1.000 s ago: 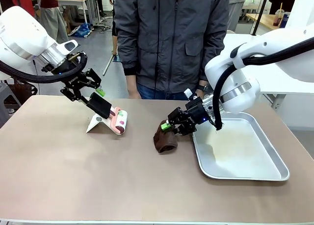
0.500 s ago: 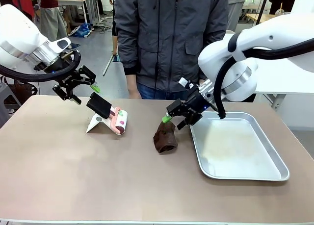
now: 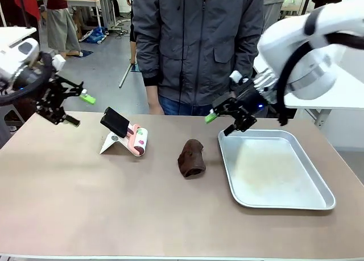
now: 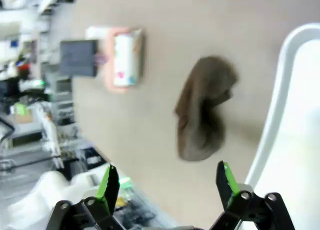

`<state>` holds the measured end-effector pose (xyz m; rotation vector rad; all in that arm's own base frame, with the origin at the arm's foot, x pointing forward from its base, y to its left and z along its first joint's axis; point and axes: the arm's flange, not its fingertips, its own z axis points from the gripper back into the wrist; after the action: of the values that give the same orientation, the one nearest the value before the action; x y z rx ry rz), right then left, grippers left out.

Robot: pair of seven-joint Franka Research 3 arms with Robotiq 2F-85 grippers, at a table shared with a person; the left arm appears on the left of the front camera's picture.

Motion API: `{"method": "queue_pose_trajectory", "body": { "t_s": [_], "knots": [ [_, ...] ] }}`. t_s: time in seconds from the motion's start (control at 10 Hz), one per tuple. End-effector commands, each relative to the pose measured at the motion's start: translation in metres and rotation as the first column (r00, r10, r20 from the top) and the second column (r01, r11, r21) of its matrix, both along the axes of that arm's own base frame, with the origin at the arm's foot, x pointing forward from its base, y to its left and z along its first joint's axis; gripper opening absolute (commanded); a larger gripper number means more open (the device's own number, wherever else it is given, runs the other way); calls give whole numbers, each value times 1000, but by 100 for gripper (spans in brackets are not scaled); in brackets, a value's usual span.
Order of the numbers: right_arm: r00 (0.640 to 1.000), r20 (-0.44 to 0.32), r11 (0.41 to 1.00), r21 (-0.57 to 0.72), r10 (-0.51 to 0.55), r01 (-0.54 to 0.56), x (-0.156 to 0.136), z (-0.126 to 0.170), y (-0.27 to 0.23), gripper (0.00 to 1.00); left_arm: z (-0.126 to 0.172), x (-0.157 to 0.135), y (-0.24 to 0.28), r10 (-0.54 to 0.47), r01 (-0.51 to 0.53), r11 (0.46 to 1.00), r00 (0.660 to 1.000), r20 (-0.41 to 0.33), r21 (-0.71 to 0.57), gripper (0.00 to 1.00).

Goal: Clean the surface of the table.
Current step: Return the Lint Roller and towel to their original positions.

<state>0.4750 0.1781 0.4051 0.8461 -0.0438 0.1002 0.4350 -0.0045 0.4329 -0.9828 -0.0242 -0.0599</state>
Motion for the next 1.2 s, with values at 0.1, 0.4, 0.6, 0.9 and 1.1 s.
{"method": "queue_pose_trajectory", "body": {
  "t_s": [0.1,0.4,0.6,0.9,1.1],
  "knots": [
    [998,-67,952,304,-5,25,-51,-15,-75,100,-30,-36,57,-51,39,976,997,-50,-215,100],
    [989,-87,852,502,-119,147,-84,-35,-154,100,-46,-52,115,158,-162,888,986,-46,-431,100],
    [970,-99,766,597,-223,237,-93,-53,-195,100,-54,-40,138,243,-262,836,965,-103,-483,100],
    [976,-132,820,530,-175,219,-96,-47,-191,100,-53,-55,141,220,-239,869,971,-95,-433,100],
    [976,-132,820,530,-175,219,-96,-47,-191,100,-53,-55,141,220,-239,869,971,-95,-433,100]
  ]
}}
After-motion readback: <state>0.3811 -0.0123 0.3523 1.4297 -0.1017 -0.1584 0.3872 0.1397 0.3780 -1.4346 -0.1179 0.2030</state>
